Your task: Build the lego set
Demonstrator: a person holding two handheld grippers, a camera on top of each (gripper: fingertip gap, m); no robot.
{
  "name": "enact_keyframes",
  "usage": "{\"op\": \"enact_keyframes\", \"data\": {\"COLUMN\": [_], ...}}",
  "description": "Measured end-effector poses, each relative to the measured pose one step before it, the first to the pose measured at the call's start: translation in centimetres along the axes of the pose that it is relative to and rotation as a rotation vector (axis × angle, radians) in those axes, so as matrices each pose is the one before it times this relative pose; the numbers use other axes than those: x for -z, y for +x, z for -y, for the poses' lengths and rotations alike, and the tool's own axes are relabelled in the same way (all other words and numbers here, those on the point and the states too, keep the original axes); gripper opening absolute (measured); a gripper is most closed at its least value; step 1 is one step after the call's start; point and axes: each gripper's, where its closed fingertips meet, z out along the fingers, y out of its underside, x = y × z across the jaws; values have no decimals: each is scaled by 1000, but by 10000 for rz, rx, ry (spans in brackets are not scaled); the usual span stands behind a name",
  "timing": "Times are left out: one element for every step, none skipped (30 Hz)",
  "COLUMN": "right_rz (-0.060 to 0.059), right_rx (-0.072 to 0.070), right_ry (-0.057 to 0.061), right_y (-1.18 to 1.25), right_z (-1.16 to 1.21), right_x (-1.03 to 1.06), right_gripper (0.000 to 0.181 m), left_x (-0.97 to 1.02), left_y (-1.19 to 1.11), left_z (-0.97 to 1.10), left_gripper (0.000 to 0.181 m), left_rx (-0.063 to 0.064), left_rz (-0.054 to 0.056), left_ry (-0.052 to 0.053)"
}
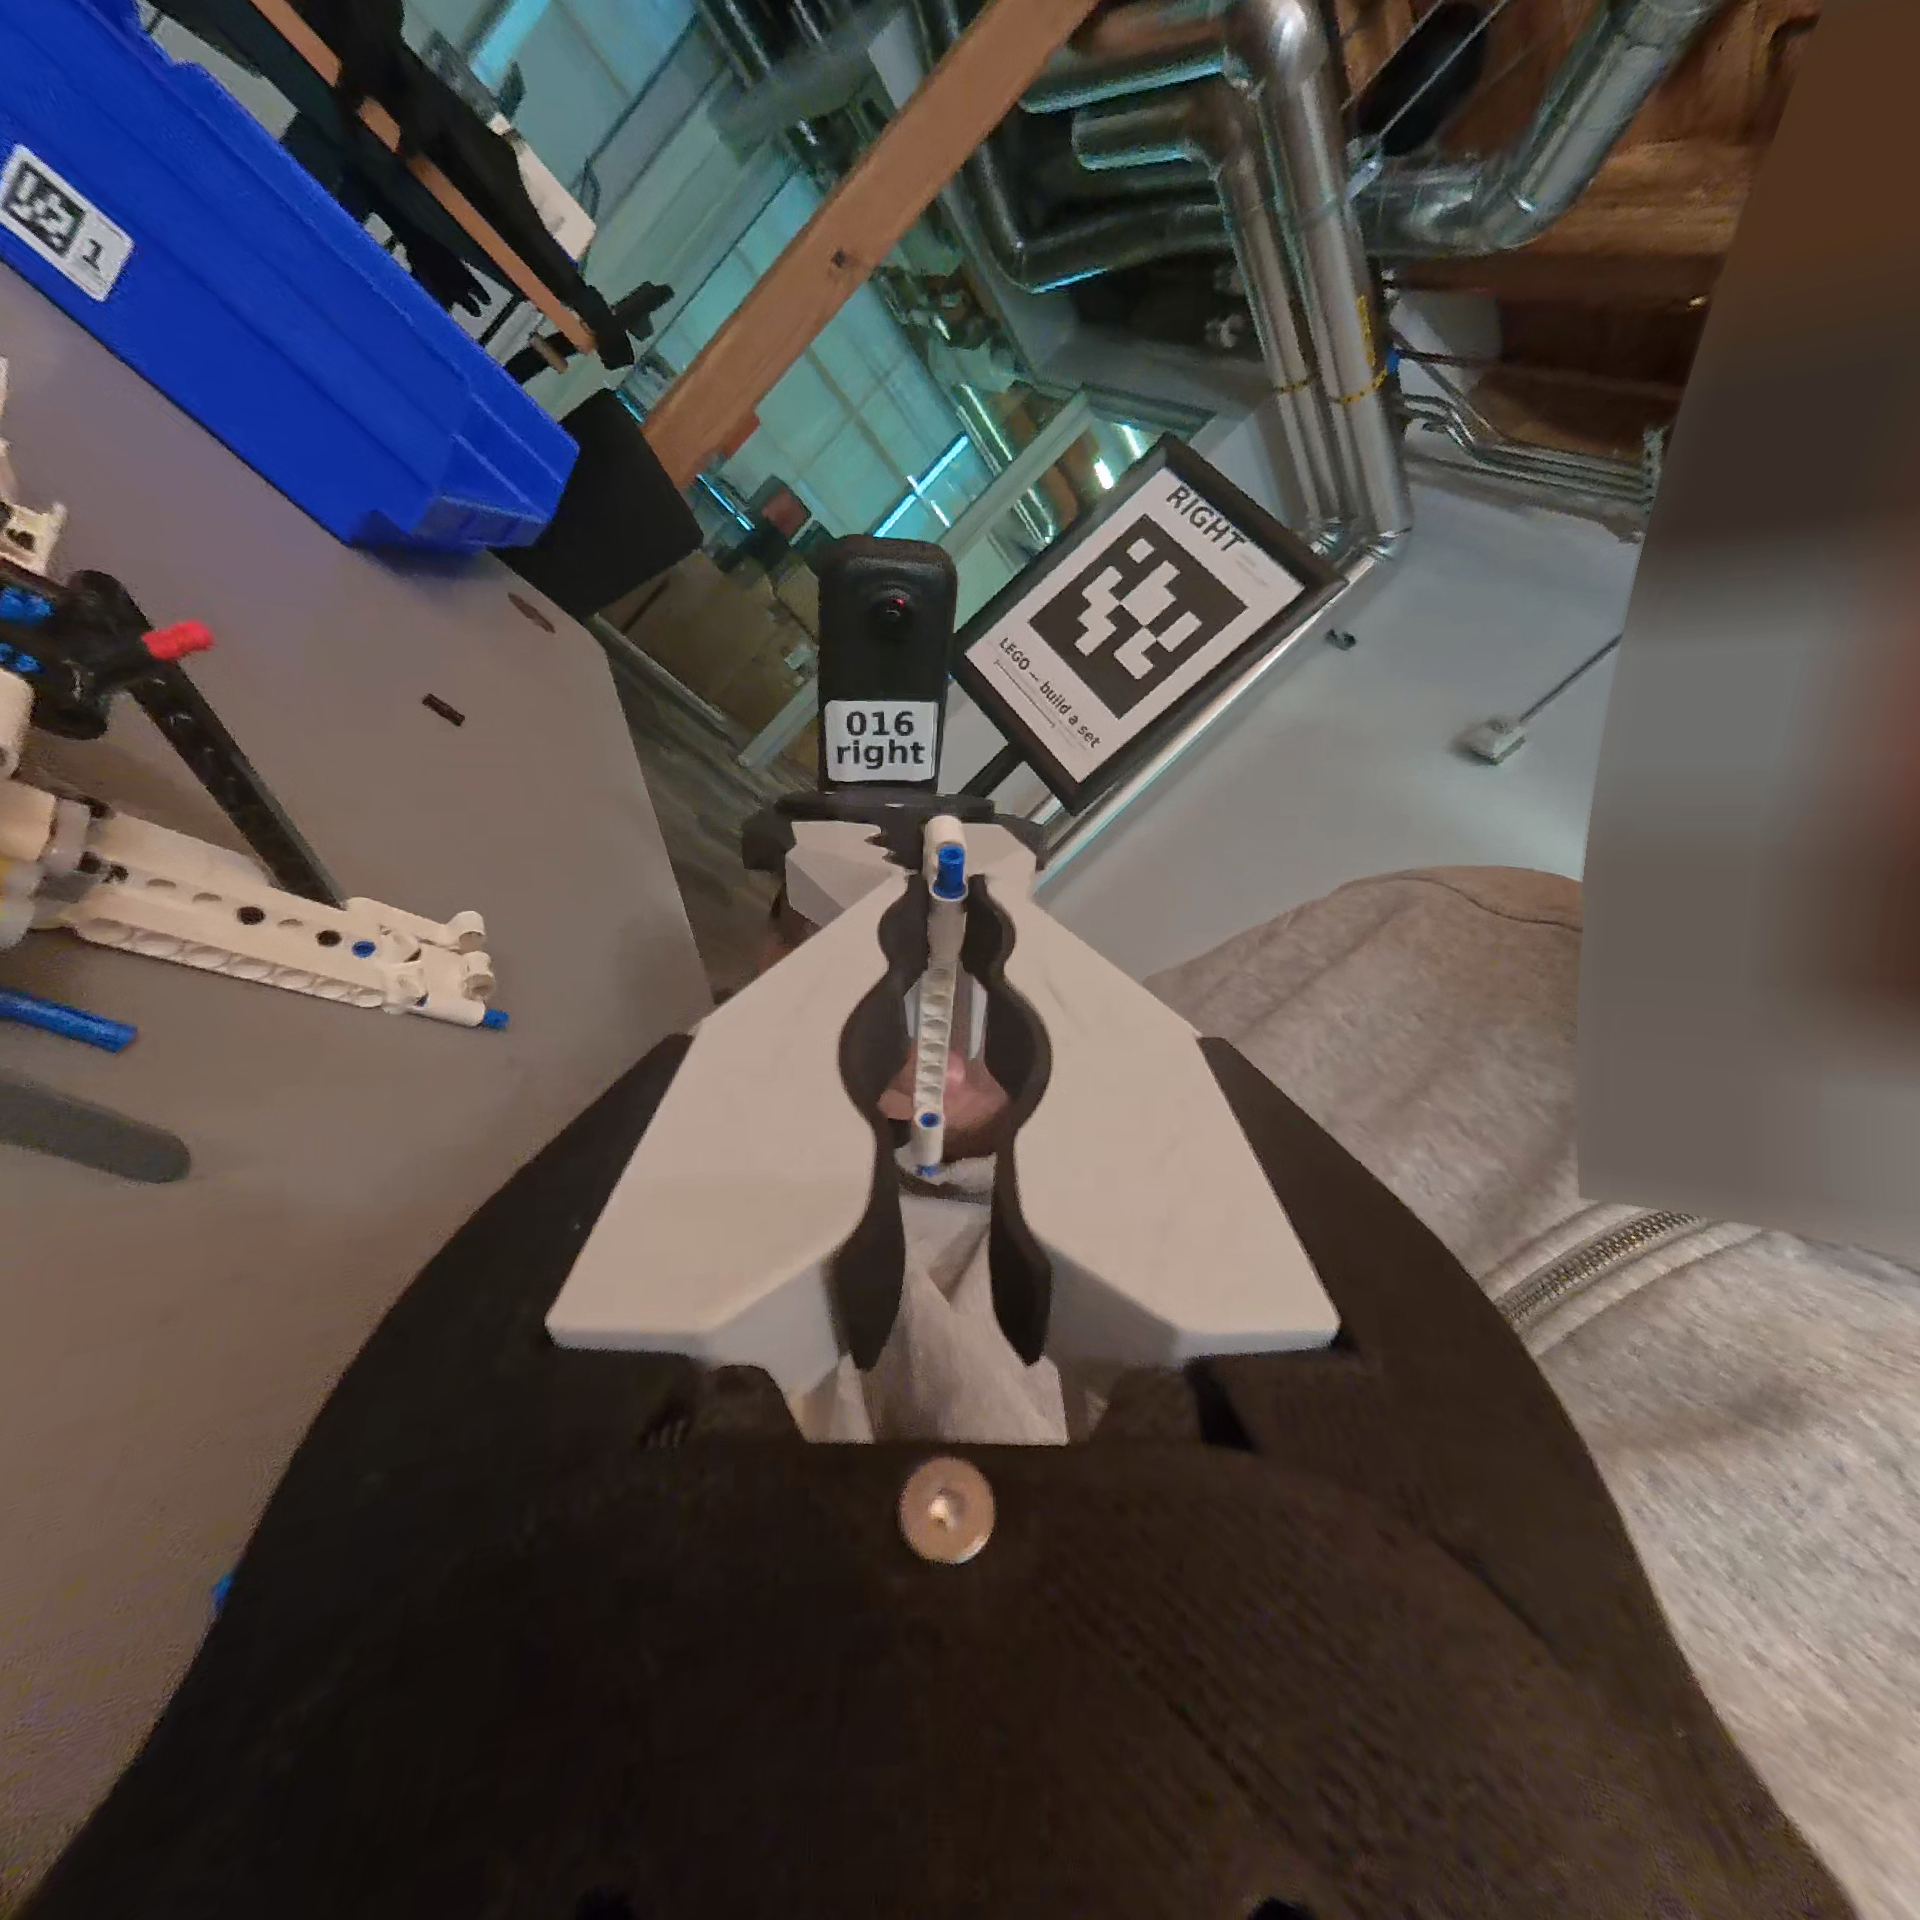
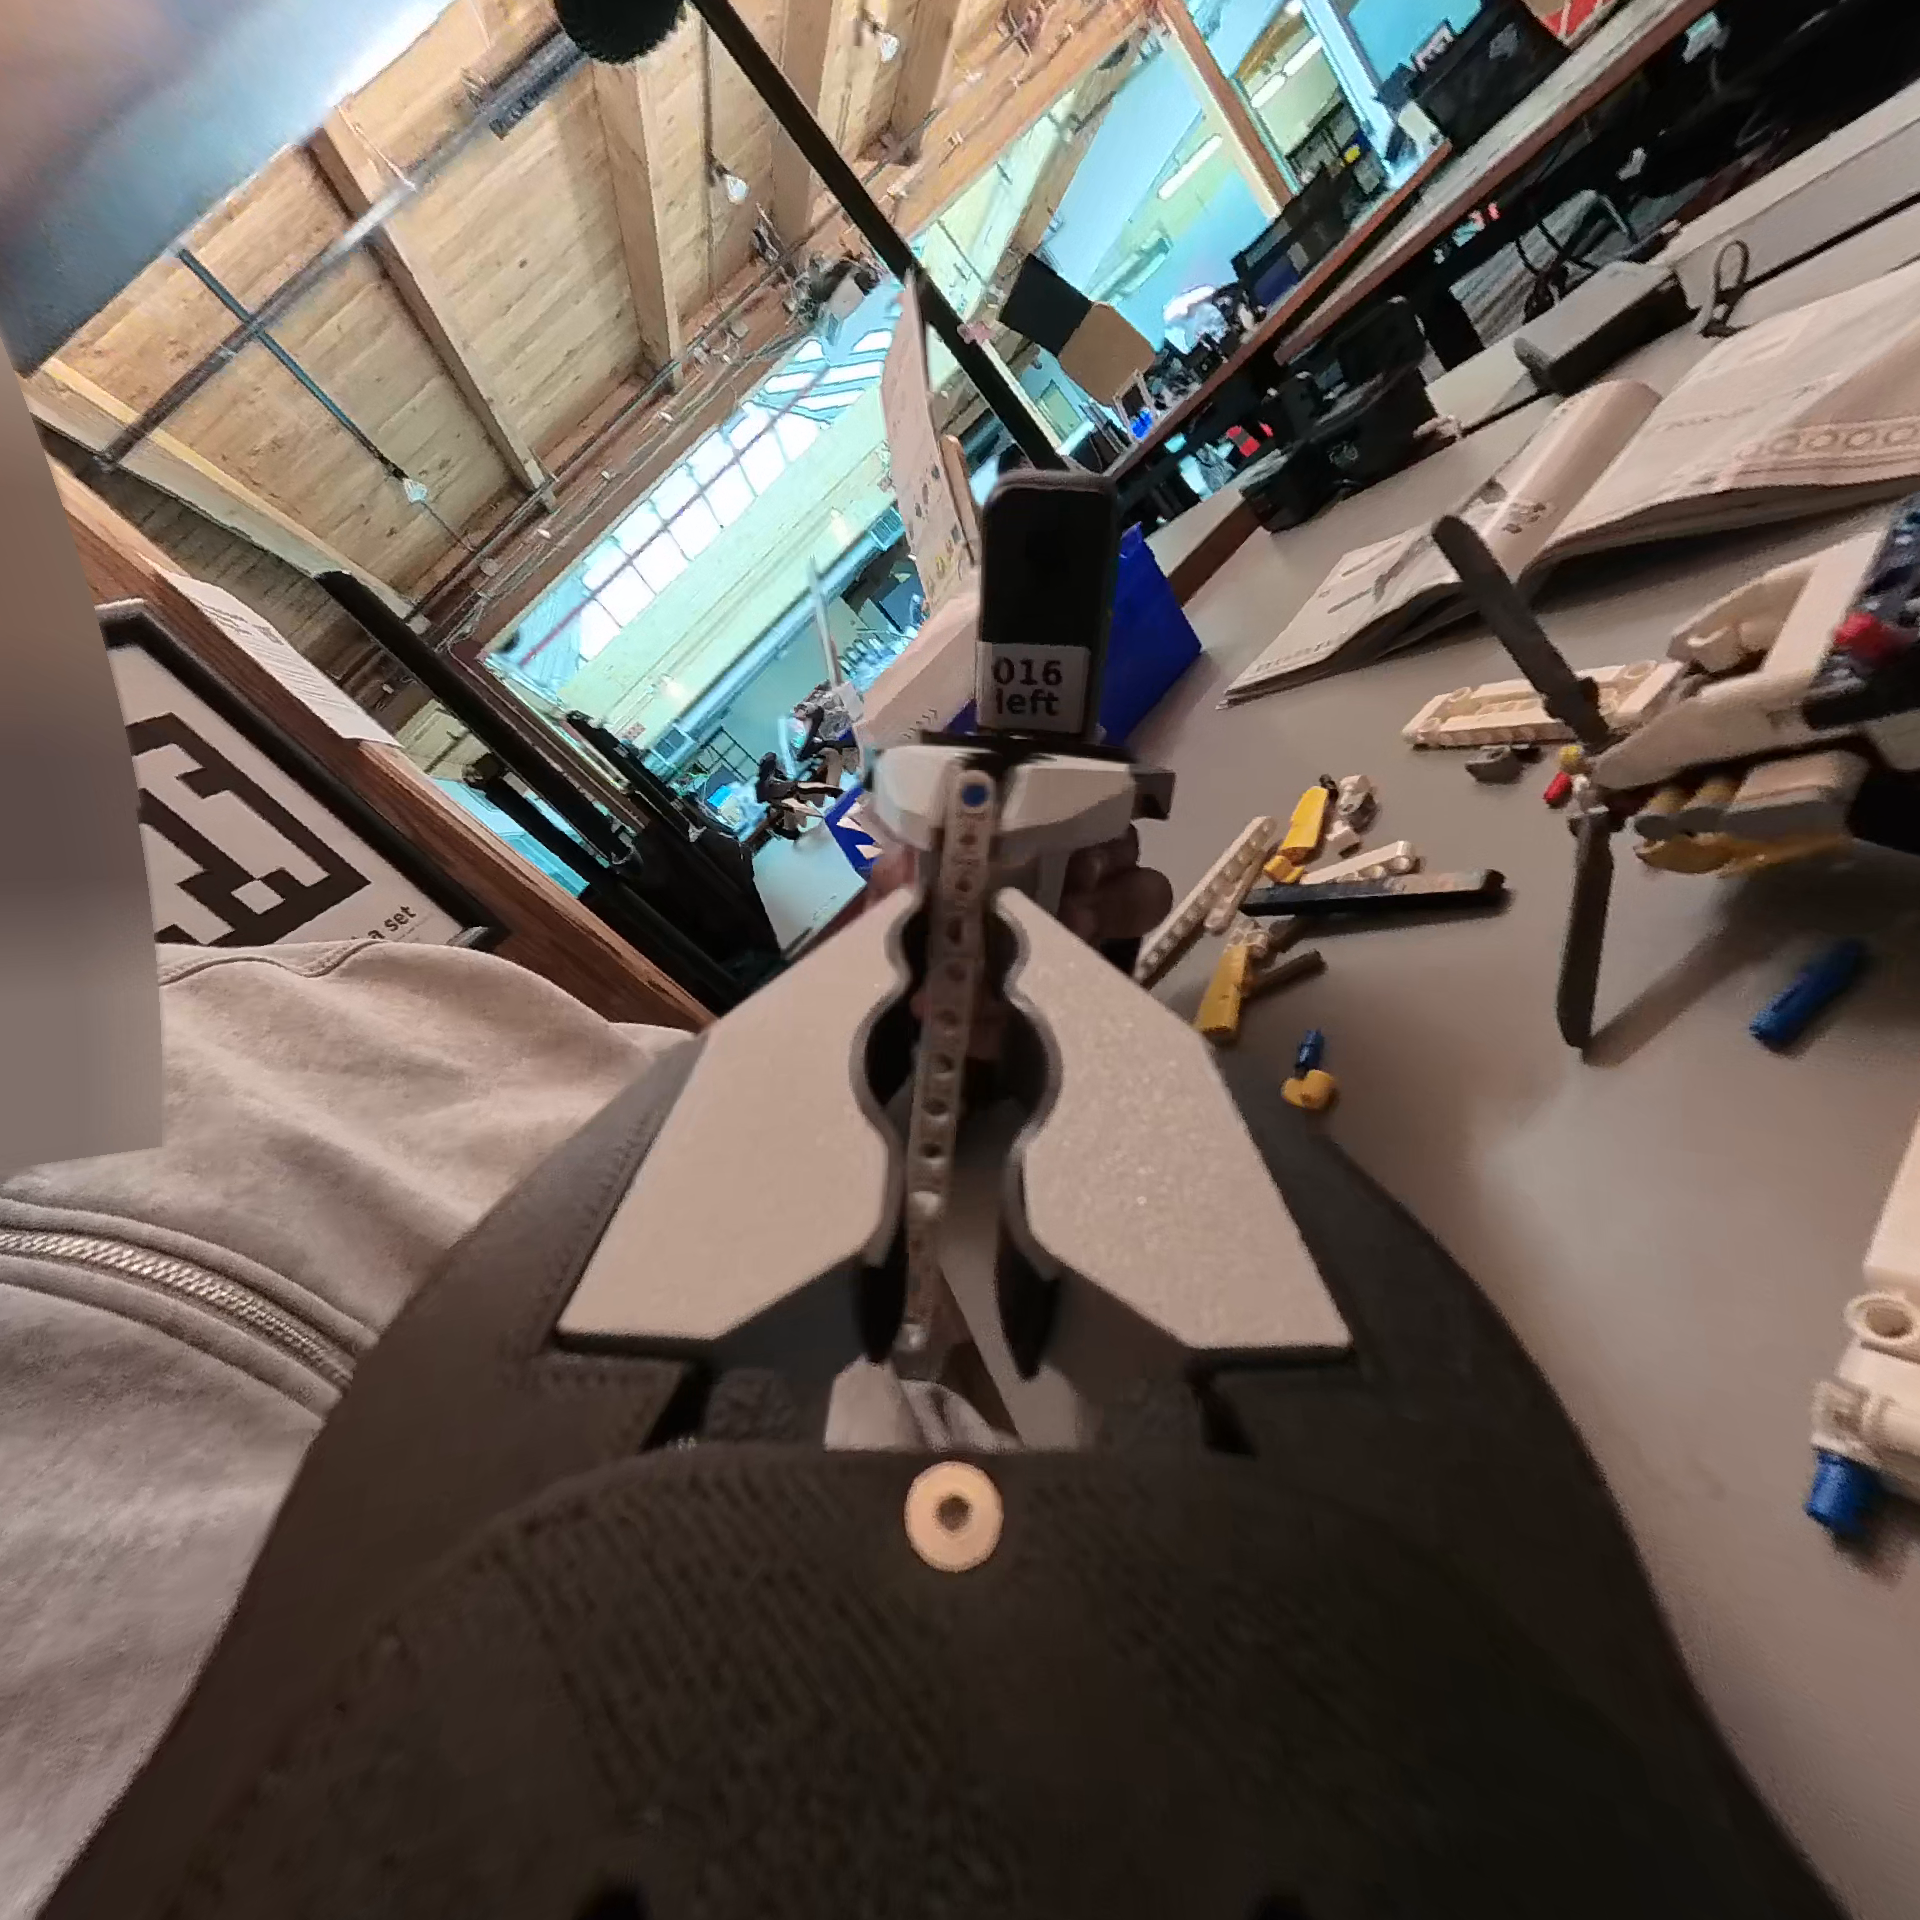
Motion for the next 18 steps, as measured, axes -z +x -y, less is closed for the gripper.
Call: {"op": "enact_keyframes", "data": {"right_rz": [-111,-90,-11,12,13,22,4,-38,-69,-93,-92,-61,-54,-66,-37,3,10,8], "right_rx": [56,-6,-71,-108,-102,-96,-87,-60,-31,-21,-25,-26,-39,-56,-67,-75,-58,-32], "right_ry": [-20,-9,-2,26,21,-6,-27,-38,-41,-45,-47,-35,-27,-28,-21,-4,14,22], "right_y": [197,179,89,82,75,60,61,90,122,136,134,89,85,142,123,75,51,32], "right_z": [-10,-10,-37,-18,-19,-49,-53,-62,-55,-45,-45,-28,-30,-32,-18,-11,3,2], "right_x": [32,33,11,-4,9,4,2,1,5,1,16,7,2,0,17,15,11,9], "right_gripper": [5,5,5,5,5,5,5,5,5,5,5,5,5,5,5,5,5,5], "left_x": [34,14,15,0,25,13,27,34,21,21,18,3,16,9,-7,-9,-9,9], "left_y": [-201,-121,-90,-99,-82,-54,-92,-131,-126,-148,-125,-84,-138,-185,-107,-75,-43,-12], "left_z": [20,-48,8,11,-5,-28,-33,-4,-9,9,3,-15,10,-3,-13,7,24,31], "left_gripper": [4,4,4,4,4,5,5,5,5,5,4,4,4,4,4,4,4,4], "left_rx": [10,-16,-31,5,51,75,81,86,108,57,7,-19,-135,-226,-182,-58,76,148], "left_rz": [100,80,61,51,12,-24,-6,9,9,54,67,73,176,241,176,85,3,-64], "left_ry": [16,-31,14,23,17,-3,7,37,28,37,20,-16,-14,-13,-21,-2,29,38]}}
